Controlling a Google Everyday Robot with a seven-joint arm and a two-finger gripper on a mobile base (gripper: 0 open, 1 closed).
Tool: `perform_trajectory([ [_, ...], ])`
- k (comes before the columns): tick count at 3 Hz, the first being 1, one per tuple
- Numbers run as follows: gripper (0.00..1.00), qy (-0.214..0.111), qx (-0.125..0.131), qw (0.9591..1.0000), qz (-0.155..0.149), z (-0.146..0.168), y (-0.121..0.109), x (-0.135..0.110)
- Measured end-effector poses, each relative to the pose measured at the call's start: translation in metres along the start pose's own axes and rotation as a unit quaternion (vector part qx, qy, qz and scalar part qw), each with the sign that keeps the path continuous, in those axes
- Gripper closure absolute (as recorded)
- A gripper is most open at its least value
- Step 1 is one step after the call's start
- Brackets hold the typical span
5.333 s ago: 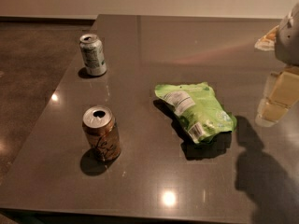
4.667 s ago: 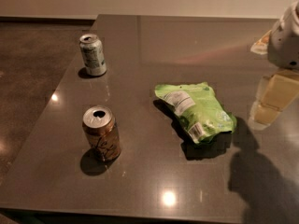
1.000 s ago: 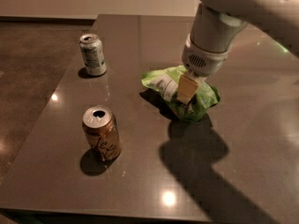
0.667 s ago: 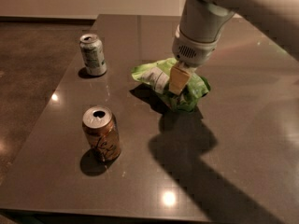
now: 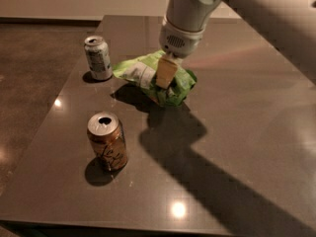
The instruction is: Move green rice chip bag near 7up can
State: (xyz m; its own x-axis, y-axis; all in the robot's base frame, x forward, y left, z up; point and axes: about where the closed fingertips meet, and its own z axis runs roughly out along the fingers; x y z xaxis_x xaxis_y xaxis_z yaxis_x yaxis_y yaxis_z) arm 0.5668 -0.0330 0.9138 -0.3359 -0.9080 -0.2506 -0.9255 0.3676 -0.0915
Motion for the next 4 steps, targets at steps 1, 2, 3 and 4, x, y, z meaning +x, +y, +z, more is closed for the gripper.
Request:
perform_trajectory([
  [1,0.98,-0.009,-0.013,0.9992,-0.036,0.011,0.000,-0.029],
  [2,0.75,-0.008,-0.018,0.9985,-0.050,0.018,0.000,-0.040],
  [3,0.53,-0.007,-0.022,0.9982,-0.056,0.025,-0.001,-0.048],
  [4,0.29,-0.005,-0.026,0.9979,-0.060,0.032,-0.002,-0.053],
])
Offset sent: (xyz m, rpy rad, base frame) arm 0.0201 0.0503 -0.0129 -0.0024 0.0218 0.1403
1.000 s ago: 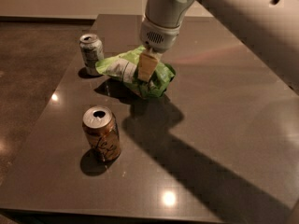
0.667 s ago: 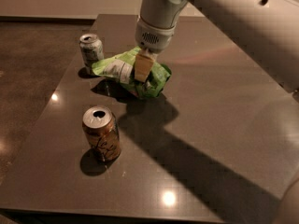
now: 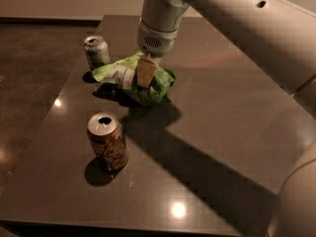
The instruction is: Move green rice chip bag near 7up can
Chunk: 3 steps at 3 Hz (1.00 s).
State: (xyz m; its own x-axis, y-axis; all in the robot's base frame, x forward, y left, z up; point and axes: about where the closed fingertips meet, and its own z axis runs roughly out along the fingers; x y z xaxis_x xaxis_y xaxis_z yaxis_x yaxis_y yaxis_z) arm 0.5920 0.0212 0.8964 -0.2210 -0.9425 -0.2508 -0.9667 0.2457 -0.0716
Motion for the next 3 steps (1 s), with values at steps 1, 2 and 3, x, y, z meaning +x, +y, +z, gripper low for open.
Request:
perform_trajectory([
  [1,0.06,-0.002,0.001,1.0000,-0.001,0.0015,-0.0006,-0.0015],
  [2,0.00,-0.003,0.001,1.0000,-0.001,0.0026,-0.0010,-0.0025],
  [3,0.00,-0.003,0.001,1.0000,-0.001,0.0026,-0.0010,-0.0025],
])
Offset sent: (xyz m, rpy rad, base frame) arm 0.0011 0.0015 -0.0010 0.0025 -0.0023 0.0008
